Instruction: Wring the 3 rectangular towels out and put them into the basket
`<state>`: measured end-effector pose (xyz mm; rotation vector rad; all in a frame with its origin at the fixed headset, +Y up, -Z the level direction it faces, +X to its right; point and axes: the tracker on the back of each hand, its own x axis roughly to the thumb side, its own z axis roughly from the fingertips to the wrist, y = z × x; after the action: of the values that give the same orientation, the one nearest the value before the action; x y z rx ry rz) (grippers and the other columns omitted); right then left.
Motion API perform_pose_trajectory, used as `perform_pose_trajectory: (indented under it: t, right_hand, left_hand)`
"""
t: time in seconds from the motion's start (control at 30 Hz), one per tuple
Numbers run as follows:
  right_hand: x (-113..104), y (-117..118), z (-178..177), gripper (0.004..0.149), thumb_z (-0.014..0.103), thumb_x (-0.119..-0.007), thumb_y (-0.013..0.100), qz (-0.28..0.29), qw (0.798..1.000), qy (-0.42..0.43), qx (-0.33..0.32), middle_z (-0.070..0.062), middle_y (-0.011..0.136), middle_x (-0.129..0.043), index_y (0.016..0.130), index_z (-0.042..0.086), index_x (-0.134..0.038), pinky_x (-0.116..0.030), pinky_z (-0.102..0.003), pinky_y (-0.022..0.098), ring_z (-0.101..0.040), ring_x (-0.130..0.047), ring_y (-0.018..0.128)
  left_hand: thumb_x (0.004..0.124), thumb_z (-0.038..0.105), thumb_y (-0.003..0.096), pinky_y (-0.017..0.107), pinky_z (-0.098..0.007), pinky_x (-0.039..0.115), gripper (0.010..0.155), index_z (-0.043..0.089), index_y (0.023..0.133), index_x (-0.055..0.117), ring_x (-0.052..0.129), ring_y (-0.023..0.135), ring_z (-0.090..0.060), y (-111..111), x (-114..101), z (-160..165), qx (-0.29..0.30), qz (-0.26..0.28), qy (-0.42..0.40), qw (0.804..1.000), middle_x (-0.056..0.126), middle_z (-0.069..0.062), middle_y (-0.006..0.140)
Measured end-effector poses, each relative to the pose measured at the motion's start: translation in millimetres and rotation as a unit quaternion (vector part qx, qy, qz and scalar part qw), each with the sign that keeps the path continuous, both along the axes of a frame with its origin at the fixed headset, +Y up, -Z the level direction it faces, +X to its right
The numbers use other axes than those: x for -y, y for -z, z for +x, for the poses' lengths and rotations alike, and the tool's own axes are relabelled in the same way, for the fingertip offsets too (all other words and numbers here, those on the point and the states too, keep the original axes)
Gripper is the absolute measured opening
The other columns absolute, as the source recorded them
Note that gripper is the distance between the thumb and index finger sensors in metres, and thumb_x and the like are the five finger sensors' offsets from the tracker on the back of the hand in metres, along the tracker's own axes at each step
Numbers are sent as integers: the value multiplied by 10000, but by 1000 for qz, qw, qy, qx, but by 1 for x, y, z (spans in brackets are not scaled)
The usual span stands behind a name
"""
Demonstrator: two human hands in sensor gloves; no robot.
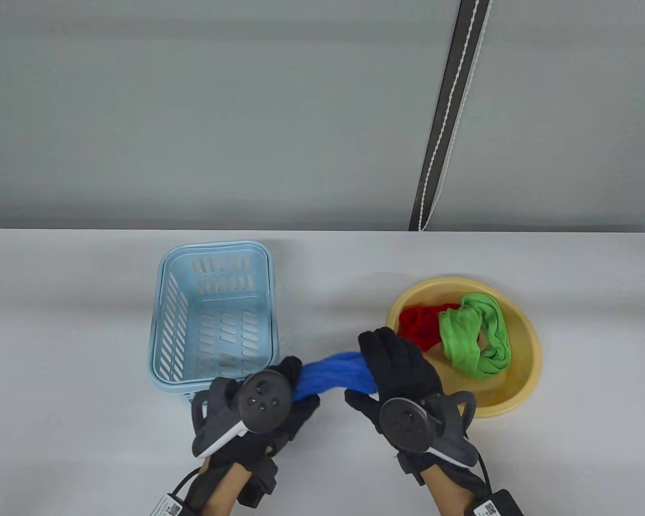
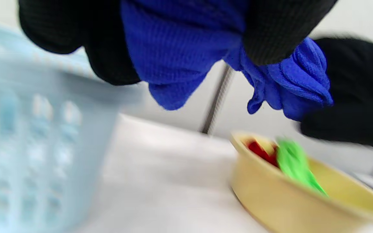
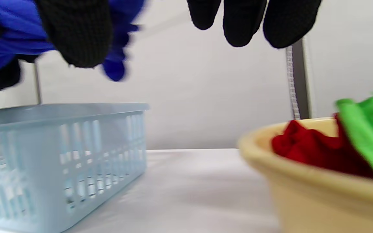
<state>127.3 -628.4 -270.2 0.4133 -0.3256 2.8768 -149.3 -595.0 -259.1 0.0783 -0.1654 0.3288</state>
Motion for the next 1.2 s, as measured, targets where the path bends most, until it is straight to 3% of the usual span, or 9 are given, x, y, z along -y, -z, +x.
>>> perform_pose_trajectory:
  t: [0.07,0.27,0.4,0.5,0.67,0.8,1.0,1.1,1.2]
  right_hand:
    - [-12,16,18,966,520,-856,536,-41,998,-4,36,-265,1216,-390,1189,182,-230,-614,-705,675,-551,-578,1052]
    - [-19,56,65,902,479,-828,567,-109,989,-12,100,-262,1213,-399,1189,182,-245,-601,-711,676,-560,-574,1046]
    - [-9,77,93,884,471,-826,569,-149,979,3,138,-265,1204,-422,1189,176,-269,-606,-708,671,-560,-587,1037]
    - [1,86,104,878,472,-828,566,-170,974,1,151,-282,1193,-443,1188,162,-291,-623,-703,657,-566,-608,1021]
    - [13,104,117,855,464,-802,578,-229,958,26,172,-317,1176,-460,1189,132,-304,-644,-691,646,-569,-637,1000]
    - [18,113,123,920,517,-810,563,-275,941,49,191,-346,1176,-432,1194,119,-273,-648,-690,640,-587,-631,990]
    - [41,128,121,941,530,-818,552,-325,919,32,219,-361,1176,-411,1197,169,-236,-669,-683,627,-599,-655,971]
    - [51,133,116,876,491,-837,553,-329,916,26,228,-340,1169,-472,1193,200,-313,-692,-668,612,-571,-715,944]
    - [58,137,113,701,391,-861,561,-319,914,29,248,-302,1128,-600,1139,198,-513,-735,-640,583,-534,-804,890]
  left_hand:
    - [782,635,528,474,-550,851,757,91,1045,681,1006,607,-379,10,-13,-24,-58,24,-15,998,959,-144,849]
    - [762,629,545,521,-592,809,826,35,1094,590,947,723,-447,35,-18,-64,-173,-35,-48,983,887,-208,944]
    - [734,610,558,634,-668,689,905,15,1150,396,729,944,-549,49,-1,-78,-179,-80,-90,976,636,-293,1129]
    - [719,611,563,685,-704,591,914,65,1169,308,562,1032,-578,50,7,-81,-178,-67,-88,978,478,-287,1199]
    - [702,621,555,715,-761,417,911,166,1176,215,356,1098,-559,38,11,-63,-60,-8,-69,996,309,-191,1255]
    - [688,635,551,716,-772,344,909,212,1175,181,262,1108,-539,17,11,-35,31,31,-72,996,221,-146,1263]
    - [648,683,559,701,-783,251,929,251,1174,102,136,1098,-533,-12,33,18,111,19,-45,993,86,-130,1250]
    - [641,693,557,693,-785,220,939,258,1170,76,97,1091,-530,-20,51,41,140,6,-15,990,54,-130,1240]
    - [637,694,555,692,-784,219,941,259,1166,69,95,1089,-529,-22,69,52,154,14,14,988,57,-132,1238]
